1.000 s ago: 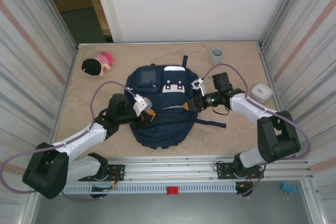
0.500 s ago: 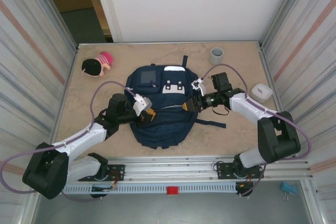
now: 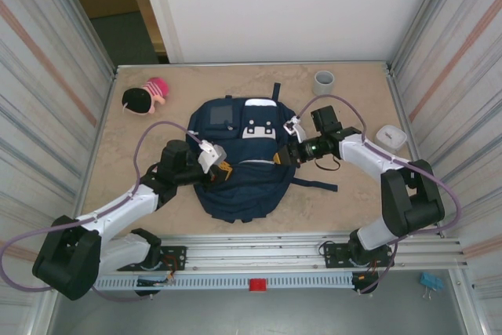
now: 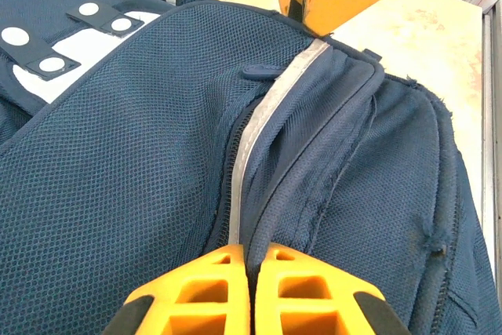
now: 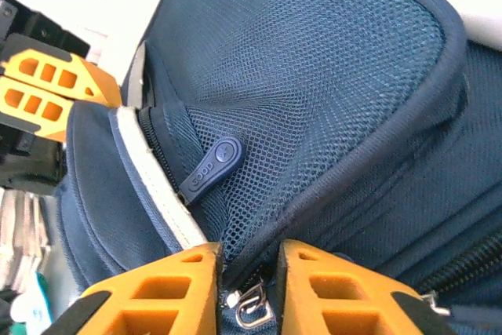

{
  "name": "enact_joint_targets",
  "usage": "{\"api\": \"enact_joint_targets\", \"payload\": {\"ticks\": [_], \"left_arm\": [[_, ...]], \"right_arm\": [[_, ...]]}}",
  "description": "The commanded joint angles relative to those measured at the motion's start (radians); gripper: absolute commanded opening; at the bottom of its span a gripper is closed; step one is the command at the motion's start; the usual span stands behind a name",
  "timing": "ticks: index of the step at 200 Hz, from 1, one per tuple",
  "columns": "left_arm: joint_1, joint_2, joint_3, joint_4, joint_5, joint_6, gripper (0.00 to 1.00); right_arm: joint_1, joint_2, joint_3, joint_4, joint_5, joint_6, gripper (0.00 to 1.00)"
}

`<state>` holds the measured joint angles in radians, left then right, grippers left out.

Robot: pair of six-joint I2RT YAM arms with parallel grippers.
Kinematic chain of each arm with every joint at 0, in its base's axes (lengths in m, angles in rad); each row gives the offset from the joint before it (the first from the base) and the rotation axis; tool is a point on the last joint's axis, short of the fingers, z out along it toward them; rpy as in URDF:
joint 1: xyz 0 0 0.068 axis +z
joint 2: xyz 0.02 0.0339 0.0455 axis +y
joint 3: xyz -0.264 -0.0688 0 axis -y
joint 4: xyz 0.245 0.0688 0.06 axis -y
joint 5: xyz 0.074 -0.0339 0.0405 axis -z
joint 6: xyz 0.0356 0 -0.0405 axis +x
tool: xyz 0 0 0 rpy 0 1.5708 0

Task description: Pack books, pencil case, and school supplies into a backpack

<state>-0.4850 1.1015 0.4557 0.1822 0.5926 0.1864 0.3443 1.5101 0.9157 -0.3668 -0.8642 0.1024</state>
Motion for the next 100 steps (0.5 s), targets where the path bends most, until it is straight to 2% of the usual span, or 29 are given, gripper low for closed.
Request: {"api": "enact_joint_targets", "payload": {"ticks": [1, 24, 46, 60, 82, 100], "left_arm": [[0.016, -0.048, 0.021, 0.087, -0.012, -0.012, 0.0], [0.016, -0.04, 0.026, 0.088, -0.008, -0.013, 0.0], [0.016, -0.037, 0.026, 0.095, 0.0, -0.019, 0.0], [0.016, -0.036, 0.025, 0.098, 0.002, -0.018, 0.0], [0.016, -0.037, 0.028, 0.096, 0.005, -0.019, 0.0], [0.016, -0.039, 0.029, 0.096, 0.003, -0.018, 0.0]], "right_arm": [[-0.025, -0.015, 0.033, -0.109, -0.086, 0.114, 0.2], [-0.019, -0.032, 0.025, -0.101, -0.119, 0.148, 0.24], [-0.016, -0.048, 0.024, -0.115, -0.084, 0.096, 0.44], [-0.012, -0.053, 0.019, -0.111, -0.077, 0.029, 0.53], [0.008, -0.057, 0.004, -0.088, 0.025, -0.064, 0.59], [0.02, -0.086, -0.039, 0.012, 0.091, -0.107, 0.63]]}}
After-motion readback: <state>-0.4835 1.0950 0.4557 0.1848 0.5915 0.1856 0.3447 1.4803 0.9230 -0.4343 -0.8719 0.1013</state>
